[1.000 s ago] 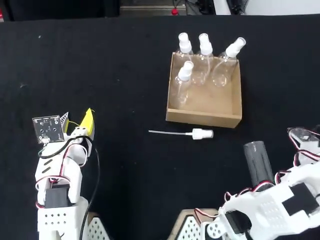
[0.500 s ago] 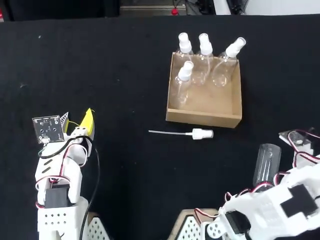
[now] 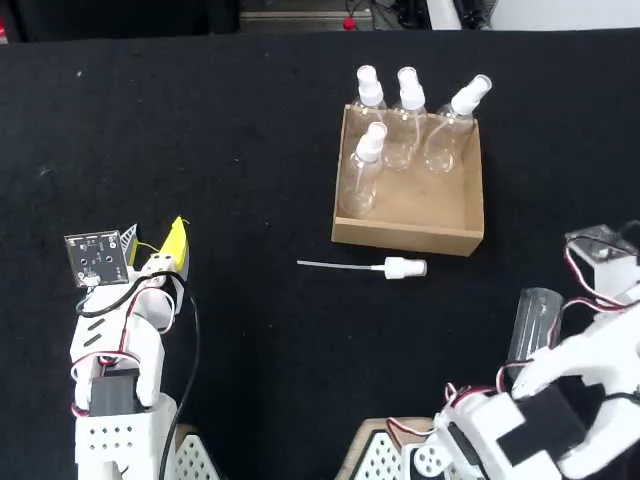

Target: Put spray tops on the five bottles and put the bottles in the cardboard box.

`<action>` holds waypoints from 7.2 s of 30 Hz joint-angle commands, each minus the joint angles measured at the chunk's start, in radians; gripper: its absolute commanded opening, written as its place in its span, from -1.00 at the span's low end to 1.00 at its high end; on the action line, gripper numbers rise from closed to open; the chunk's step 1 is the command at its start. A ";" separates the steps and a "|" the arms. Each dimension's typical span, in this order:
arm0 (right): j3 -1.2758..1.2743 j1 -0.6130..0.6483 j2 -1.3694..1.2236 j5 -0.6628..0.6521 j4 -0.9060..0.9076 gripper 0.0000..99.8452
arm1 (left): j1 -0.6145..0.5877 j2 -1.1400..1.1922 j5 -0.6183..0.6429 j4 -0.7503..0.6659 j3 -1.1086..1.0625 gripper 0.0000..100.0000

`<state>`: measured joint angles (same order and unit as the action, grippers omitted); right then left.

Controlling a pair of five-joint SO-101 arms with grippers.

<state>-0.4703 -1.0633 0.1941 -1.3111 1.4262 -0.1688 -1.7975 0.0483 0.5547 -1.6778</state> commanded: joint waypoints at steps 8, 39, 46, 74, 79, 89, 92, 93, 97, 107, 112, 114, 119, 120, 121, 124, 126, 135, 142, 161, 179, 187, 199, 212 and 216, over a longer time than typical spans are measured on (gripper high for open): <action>-0.044 0.115 0.220 0.258 0.008 -0.62 | 0.012 0.002 0.008 -0.017 -0.022 -0.58; -0.150 0.272 0.160 0.635 -0.210 -0.62 | 0.012 0.002 0.008 -0.017 -0.022 -0.58; -0.128 0.270 0.015 0.667 -0.327 -0.62 | 0.012 0.002 0.008 -0.017 -0.022 -0.58; -0.027 0.081 -0.081 0.974 -0.382 -0.56 | 0.012 0.002 0.008 -0.017 -0.022 -0.58; 0.048 0.203 -0.081 0.848 -0.201 -0.26 | 0.012 0.002 0.008 -0.017 -0.022 -0.58; 0.328 0.186 -0.087 0.384 -0.106 -0.21 | 0.012 0.002 0.008 -0.017 -0.022 -0.58; 0.318 0.152 -0.088 0.081 -0.112 -0.21 | 0.012 0.002 0.008 -0.017 -0.022 -0.58; 0.305 0.141 -0.087 -0.020 -0.110 -0.21 | 0.012 0.002 0.008 -0.018 -0.022 -0.58; 0.248 0.081 -0.081 -0.354 -0.110 -0.21 | 0.012 0.002 0.008 -0.018 -0.022 -0.58; 0.125 -0.072 -0.081 -0.990 -0.106 -0.21 | 0.012 0.002 0.008 -0.018 -0.022 -0.58; 0.114 -0.115 -0.082 -1.069 -0.106 -0.21 | 0.012 0.002 0.008 -0.018 -0.022 -0.58; 0.114 -0.133 -0.087 -1.106 -0.104 -0.21 | 0.012 0.002 0.008 -0.018 -0.022 -0.58; 0.058 -0.157 -0.081 -1.177 -0.104 -0.21 | 0.012 0.002 0.008 -0.018 -0.022 -0.58; 0.042 -0.153 -0.081 -1.186 -0.104 -0.21 | 0.012 0.002 0.008 -0.018 -0.022 -0.58; 0.033 -0.150 -0.081 -1.188 -0.106 -0.21 | 0.012 0.002 0.008 -0.018 -0.022 -0.58; 0.008 -0.149 -0.081 -1.200 -0.114 -0.21 | 0.012 0.002 0.008 -0.018 -0.022 -0.58; 0.007 -0.149 -0.084 -1.200 -0.114 -0.21 | 0.012 0.002 0.008 -0.018 -0.022 -0.58; -0.010 -0.158 -0.090 -1.201 -0.115 -0.21 | 0.012 0.002 0.008 -0.018 -0.022 -0.58; -0.054 -0.170 -0.088 -1.243 -0.167 -0.21 | 0.012 0.002 0.008 -0.018 -0.022 -0.58; -0.208 -0.135 -0.081 -1.045 -0.356 -0.25 | 0.012 0.002 0.008 -0.018 -0.022 -0.58; -0.182 0.167 -0.090 0.273 -0.485 -0.98 | 0.012 0.002 0.008 -0.018 -0.022 -0.58; -0.119 0.173 -0.090 0.698 -0.476 -0.75 | 0.010 0.002 0.008 -0.018 -0.022 -0.58; -0.114 0.206 -0.090 0.690 -0.483 -0.39 | 0.010 0.002 0.008 -0.018 -0.022 -0.58; -0.056 0.195 -0.090 0.265 -0.443 -0.39 | 0.010 0.002 0.008 -0.018 -0.022 -0.58; -0.082 0.160 -0.122 0.249 -0.494 -0.39 | 0.010 0.002 0.008 -0.018 -0.022 -0.58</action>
<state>-0.5792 -0.8684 0.0944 -1.0441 0.9689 -0.1688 -1.7975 0.0483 0.5547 -1.6778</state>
